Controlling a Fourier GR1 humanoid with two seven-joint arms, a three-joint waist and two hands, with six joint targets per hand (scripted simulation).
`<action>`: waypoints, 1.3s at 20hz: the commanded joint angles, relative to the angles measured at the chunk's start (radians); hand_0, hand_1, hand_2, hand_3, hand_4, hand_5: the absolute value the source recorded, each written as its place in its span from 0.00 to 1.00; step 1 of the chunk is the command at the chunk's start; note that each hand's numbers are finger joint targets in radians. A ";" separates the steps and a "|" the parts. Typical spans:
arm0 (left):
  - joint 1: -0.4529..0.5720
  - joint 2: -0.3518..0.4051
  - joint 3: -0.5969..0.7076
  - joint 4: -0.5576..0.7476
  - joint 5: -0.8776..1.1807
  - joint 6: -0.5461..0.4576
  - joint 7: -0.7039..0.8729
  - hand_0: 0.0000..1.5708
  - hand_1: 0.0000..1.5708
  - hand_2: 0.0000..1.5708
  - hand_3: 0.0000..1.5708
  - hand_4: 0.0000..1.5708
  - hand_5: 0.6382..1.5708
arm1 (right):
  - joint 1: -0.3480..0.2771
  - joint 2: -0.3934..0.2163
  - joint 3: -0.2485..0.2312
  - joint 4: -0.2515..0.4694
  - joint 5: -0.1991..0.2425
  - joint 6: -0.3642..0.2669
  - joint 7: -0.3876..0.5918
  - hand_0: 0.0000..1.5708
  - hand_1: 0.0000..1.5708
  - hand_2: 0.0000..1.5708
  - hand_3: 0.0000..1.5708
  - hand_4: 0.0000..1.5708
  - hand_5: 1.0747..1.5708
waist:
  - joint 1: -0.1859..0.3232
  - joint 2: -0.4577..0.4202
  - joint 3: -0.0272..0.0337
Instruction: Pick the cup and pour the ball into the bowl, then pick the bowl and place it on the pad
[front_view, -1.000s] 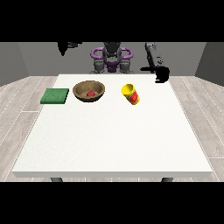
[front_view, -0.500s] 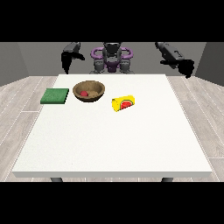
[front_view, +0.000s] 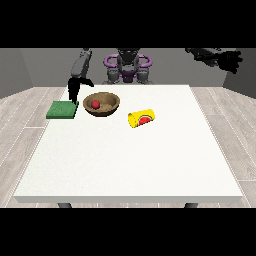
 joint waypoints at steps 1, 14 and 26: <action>-0.052 0.113 0.037 0.016 0.028 -0.053 0.045 0.00 0.00 0.00 0.00 0.00 0.97 | -0.021 -0.012 -0.009 0.121 0.008 0.045 -0.091 0.00 0.00 0.00 0.00 0.19 1.00 | -0.020 0.035 -0.0007; -0.122 0.084 -0.009 -0.113 0.076 0.001 0.239 0.00 0.00 0.00 0.00 0.00 0.96 | -0.189 -0.017 -0.073 0.529 -0.004 0.014 -0.148 0.00 0.00 0.00 0.00 0.26 1.00 | 0.047 -0.025 -0.0002; -0.186 0.121 -0.006 -0.137 0.110 -0.031 0.257 0.00 0.00 0.00 0.00 0.00 0.97 | -0.190 0.054 -0.055 0.467 0.029 -0.072 -0.208 0.00 0.00 0.00 0.00 0.25 1.00 | 0.085 0.052 -0.0002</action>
